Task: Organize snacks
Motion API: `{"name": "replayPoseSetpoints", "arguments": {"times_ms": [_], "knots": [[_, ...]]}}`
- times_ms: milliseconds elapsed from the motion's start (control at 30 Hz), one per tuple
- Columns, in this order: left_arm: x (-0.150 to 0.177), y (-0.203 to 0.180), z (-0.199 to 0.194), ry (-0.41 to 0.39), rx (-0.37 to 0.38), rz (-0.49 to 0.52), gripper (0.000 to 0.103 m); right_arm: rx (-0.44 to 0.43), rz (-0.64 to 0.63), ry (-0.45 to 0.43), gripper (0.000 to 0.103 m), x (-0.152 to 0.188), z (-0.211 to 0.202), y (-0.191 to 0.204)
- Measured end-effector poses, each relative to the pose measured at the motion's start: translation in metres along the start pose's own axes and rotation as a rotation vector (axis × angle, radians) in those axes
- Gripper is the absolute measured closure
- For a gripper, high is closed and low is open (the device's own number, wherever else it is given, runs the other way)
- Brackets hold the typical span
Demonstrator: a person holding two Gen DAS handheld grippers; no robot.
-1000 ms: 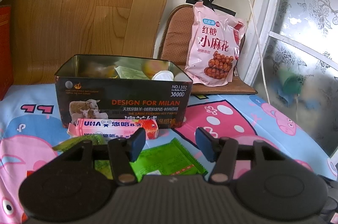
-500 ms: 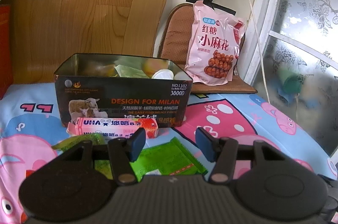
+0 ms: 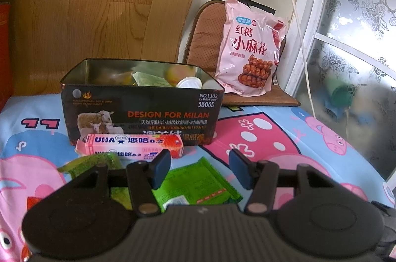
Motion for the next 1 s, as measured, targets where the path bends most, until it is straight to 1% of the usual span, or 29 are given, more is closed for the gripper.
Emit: {"name": "replayPoseSetpoints", "arguments": {"times_ms": [133,533,1000], "knots": [[0.0003,0.0006,0.0016,0.004,0.001,-0.003,0.050,0.008,-0.014,0.001,0.029,-0.0004,0.0005,0.0007],[0.0019,0.0015,0.0085,0.032,0.007,-0.003,0.050,-0.019,-0.021,0.005,0.028,-0.0023,0.0025,0.0008],[0.0020,0.0013,0.0072,0.029,0.007,-0.002,0.048,-0.022,-0.017,0.004,0.028,-0.0024,0.0026,0.0006]]}}
Point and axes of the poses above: each gripper's, at about its wrist camera, not at the fingertips, and z roughly the way its jaws point, y to its left, x to its underside, the point moved 2 cm from there along z, roughly the way its jaws point, and after that the axes turned 12 degrees about y, right-handed, at the moved point
